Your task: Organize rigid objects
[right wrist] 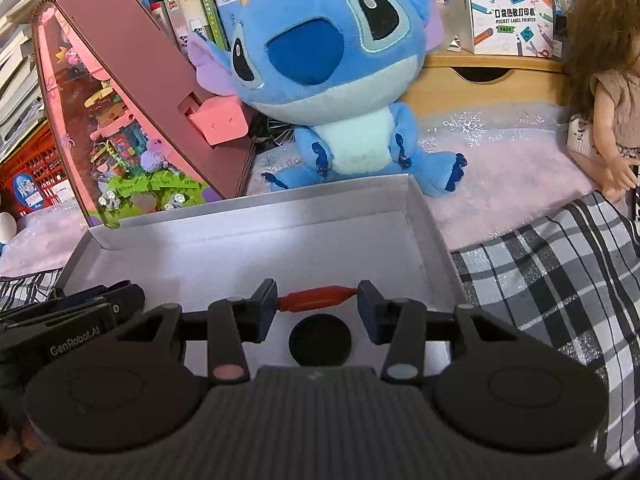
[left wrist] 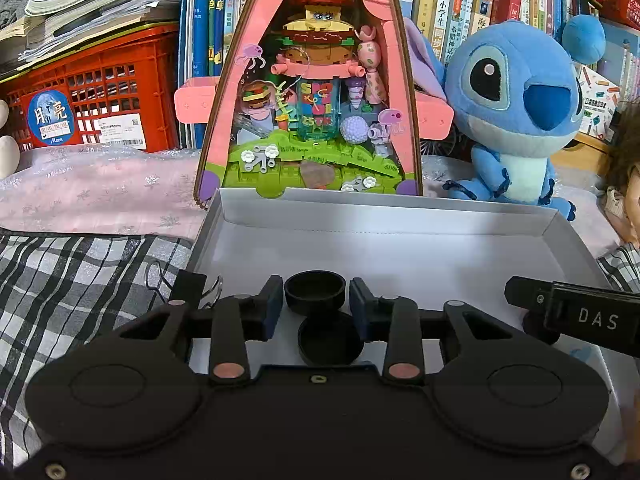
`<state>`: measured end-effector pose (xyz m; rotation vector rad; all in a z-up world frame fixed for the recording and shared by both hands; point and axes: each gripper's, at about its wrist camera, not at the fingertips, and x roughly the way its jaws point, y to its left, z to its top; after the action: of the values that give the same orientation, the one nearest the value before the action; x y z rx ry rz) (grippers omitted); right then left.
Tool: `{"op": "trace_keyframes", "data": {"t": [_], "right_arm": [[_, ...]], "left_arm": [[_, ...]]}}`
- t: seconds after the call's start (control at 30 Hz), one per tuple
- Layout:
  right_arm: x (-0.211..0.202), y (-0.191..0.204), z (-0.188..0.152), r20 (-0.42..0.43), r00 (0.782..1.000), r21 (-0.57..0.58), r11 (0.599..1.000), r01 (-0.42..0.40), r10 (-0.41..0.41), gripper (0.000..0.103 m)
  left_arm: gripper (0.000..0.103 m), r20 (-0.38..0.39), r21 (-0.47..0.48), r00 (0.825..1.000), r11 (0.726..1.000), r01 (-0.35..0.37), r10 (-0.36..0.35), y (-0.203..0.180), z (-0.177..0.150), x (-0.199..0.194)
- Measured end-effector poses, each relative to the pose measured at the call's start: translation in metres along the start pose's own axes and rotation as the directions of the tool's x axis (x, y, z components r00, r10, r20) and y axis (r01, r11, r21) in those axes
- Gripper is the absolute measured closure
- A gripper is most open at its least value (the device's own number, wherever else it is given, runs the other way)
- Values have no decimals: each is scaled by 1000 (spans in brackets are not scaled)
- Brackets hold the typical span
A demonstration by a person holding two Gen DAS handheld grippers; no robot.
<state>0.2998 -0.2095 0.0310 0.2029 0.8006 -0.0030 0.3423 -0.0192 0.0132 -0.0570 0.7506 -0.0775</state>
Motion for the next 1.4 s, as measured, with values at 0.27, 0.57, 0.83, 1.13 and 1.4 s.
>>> {"op": "trace_keyframes", "data": {"t": [0.27,0.57,0.83,1.13,1.4], "right_arm": [[-2,-1,-1,7,1000,7,1000,-2,2,42],[-6,-1,-1,11,1000,5,1000,-10,10,35],[-31,-6,-1,62,998,8,1000,-18,17,19],[-71,-9,-2,128,991,6,999,-36,35,10],[-98,-3,-11,166,985,-34,999,-40,45,2]], "left_arm": [[56,3,22,1000,1000,10,-10,-2,-4,0],[32,5,19,1000,1000,18,-18,-7,-4,-11],[23,47,3,998,999,47,-48,-7,-3,-45],[18,105,62,994,997,35,-41,-9,-14,-88],[17,124,58,992,998,28,-35,-3,-25,-113]]}}
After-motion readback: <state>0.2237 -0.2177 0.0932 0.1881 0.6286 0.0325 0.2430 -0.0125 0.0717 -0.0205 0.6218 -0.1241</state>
